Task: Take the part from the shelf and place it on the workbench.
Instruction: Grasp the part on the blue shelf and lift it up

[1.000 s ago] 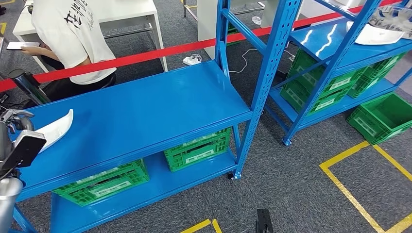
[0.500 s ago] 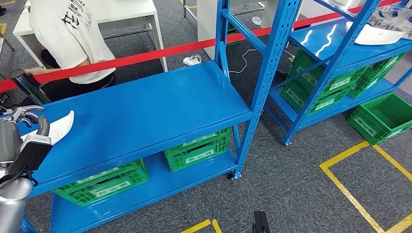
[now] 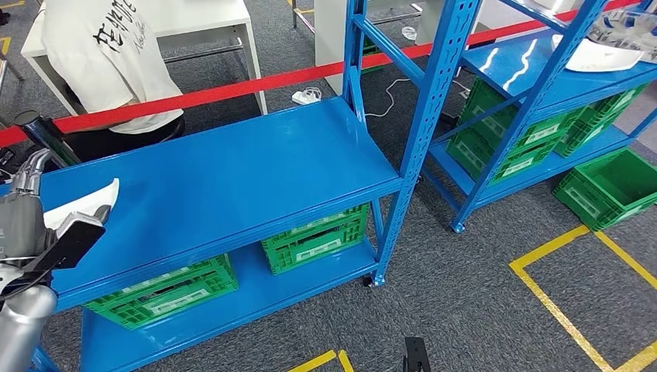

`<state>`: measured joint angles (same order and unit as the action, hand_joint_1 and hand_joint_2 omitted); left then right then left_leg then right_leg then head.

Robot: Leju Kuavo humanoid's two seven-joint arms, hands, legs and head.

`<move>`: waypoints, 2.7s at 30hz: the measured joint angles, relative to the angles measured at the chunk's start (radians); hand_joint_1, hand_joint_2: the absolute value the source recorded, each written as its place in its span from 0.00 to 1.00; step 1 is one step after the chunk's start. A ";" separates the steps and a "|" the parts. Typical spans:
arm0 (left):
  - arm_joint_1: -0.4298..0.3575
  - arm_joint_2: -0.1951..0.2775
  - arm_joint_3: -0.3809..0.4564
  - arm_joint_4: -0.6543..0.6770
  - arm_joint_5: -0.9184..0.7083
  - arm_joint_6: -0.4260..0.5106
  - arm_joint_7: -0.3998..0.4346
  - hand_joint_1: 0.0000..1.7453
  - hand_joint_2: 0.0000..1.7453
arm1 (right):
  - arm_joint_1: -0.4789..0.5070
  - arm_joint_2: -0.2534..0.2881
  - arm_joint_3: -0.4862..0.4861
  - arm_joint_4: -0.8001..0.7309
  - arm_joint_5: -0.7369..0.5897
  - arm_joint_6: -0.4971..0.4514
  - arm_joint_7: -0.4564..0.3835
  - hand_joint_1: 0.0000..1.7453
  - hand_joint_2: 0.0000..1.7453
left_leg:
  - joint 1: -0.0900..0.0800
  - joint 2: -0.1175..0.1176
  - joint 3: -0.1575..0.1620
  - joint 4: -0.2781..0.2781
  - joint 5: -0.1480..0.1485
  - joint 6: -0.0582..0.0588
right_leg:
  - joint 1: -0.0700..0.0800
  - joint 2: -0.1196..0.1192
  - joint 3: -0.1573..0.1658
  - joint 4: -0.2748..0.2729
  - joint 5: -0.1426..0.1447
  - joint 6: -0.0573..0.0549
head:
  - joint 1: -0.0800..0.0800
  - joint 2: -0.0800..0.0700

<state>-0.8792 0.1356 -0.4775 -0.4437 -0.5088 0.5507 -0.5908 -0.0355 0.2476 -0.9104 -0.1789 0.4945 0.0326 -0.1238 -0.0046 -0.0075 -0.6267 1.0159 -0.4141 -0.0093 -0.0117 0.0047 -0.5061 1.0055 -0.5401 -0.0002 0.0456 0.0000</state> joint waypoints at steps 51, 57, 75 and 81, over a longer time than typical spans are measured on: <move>-0.087 0.035 -0.193 0.240 -0.277 -0.282 0.678 0.00 1.00 | 0.001 -0.002 -0.038 0.000 0.022 -0.035 0.050 0.00 0.00 | 0.001 0.000 0.001 0.000 0.000 0.000 | 0.001 0.000 0.001 0.000 0.000 0.000 | 0.000 0.000; -0.087 0.057 -0.201 0.243 -0.284 -0.288 0.691 0.00 1.00 | 0.001 -0.002 -0.038 0.000 0.026 -0.035 0.052 0.00 0.00 | 0.001 0.000 0.001 0.000 0.000 0.000 | 0.001 0.000 0.001 0.000 -0.001 -0.001 | 0.000 0.000; -0.088 0.096 -0.219 0.245 -0.320 -0.229 0.744 1.00 1.00 | 0.002 -0.003 -0.038 0.000 0.038 -0.063 0.068 0.00 0.00 | 0.001 0.000 0.001 0.000 0.000 0.000 | 0.001 0.000 0.001 0.000 -0.001 -0.001 | 0.000 0.000; -0.088 0.096 -0.219 0.245 -0.314 -0.215 0.724 1.00 1.00 | 0.002 -0.002 -0.038 0.000 0.038 -0.067 0.067 0.00 0.00 | 0.001 0.000 0.001 0.000 0.000 0.000 | 0.001 0.000 0.001 0.000 -0.001 -0.001 | 0.000 0.000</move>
<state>-0.9667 0.2312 -0.6962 -0.1987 -0.8228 0.3362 0.1329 -0.0335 0.2451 -0.9487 -0.1789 0.5329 -0.0343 -0.0570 -0.0041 -0.0076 -0.6256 1.0156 -0.4141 -0.0096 -0.0110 0.0046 -0.5047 1.0055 -0.5408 -0.0012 0.0456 -0.0001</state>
